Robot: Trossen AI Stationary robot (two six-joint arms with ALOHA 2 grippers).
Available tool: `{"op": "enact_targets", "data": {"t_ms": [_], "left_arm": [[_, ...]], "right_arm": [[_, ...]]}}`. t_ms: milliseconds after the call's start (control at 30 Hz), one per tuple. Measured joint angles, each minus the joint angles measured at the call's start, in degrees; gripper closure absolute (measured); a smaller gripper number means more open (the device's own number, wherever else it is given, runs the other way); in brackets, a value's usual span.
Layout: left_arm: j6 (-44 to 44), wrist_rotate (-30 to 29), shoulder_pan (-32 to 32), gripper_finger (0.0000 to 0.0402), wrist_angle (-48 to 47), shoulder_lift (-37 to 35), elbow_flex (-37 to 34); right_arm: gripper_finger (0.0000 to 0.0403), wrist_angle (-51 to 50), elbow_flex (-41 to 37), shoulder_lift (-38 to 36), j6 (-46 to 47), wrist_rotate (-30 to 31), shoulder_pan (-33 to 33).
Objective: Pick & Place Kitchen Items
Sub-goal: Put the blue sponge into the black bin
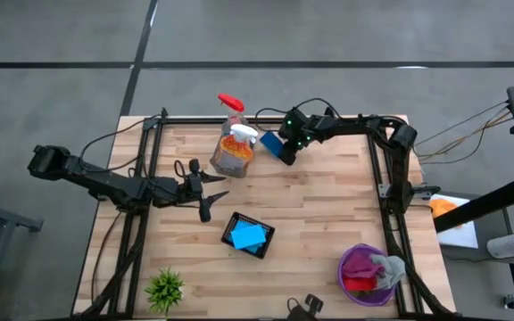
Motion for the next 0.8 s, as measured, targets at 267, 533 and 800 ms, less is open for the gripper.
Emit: {"op": "enact_targets", "data": {"t_ms": [267,533,800], "left_arm": [[0.0,0.0,0.0,0.0192,0.0,0.0,0.0],[-0.1,0.0,0.0,0.0192,-0.4,0.0,0.0],[-0.1,0.0,0.0,0.0192,-0.7,0.0,0.0]], "right_arm": [[0.0384,-1.6,-0.3,-2.1,-0.3,1.1,1.2],[0.0385,-9.3,-0.3,-10.9,-1.7,5.5,3.3],[0.0385,-21.0,-1.2,-21.3,-2.5,5.2,7.4]]}}
